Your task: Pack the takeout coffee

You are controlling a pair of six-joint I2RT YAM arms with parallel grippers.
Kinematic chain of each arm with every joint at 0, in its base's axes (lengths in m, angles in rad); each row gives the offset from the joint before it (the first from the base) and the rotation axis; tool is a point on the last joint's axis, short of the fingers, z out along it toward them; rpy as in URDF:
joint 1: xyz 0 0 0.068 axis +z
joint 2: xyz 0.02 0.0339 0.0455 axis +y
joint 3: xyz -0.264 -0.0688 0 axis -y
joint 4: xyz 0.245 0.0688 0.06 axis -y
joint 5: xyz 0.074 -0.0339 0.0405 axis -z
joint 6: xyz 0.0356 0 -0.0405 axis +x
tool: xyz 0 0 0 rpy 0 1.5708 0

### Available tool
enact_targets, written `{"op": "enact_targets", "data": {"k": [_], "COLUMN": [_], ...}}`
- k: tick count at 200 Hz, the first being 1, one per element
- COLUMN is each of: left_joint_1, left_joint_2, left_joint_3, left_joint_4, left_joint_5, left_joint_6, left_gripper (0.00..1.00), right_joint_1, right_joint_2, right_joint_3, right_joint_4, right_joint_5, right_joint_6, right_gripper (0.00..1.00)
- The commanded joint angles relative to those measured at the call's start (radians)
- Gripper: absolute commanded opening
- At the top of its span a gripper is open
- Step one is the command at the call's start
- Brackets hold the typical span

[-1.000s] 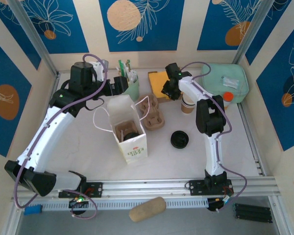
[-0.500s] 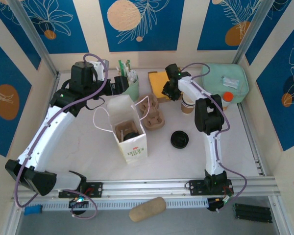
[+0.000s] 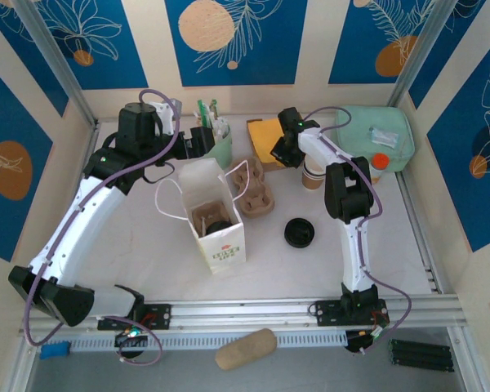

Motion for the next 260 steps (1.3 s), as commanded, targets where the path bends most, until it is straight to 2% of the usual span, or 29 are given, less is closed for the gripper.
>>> {"op": "enact_targets", "data": {"k": [1,106,192,204,223,260], "left_joint_1": [-0.01,-0.017,-0.029,-0.03,-0.032,-0.034], "left_joint_2": [0.003,0.0,-0.004,-0.005,-0.006,-0.008], "left_joint_3": [0.027,0.026,0.021,0.023,0.024,0.023], "left_joint_4": [0.026,0.033,0.035,0.034,0.031,0.029], "left_joint_5": [0.024,0.026,0.021,0.019,0.017,0.012], "left_joint_6": [0.015,0.011,0.008,0.009,0.009,0.011], "left_gripper": [0.99,0.99,0.99,1.0,0.99,0.99], "right_joint_1": [-0.009,-0.012,-0.01,-0.011,-0.012,-0.011], "right_joint_2": [-0.011,-0.154,-0.26,-0.262,-0.264,-0.277], "right_joint_3": [0.023,-0.037,-0.236,-0.239,-0.237,-0.238], "right_joint_4": [0.0,0.065,0.145,0.145,0.148,0.148], "right_joint_5": [-0.023,-0.049,-0.064,-0.072,-0.08,-0.083], "right_joint_6": [-0.009,-0.037,-0.02,-0.022,-0.03,-0.034], "right_gripper": [0.0,0.0,0.0,0.04,0.16,0.23]}}
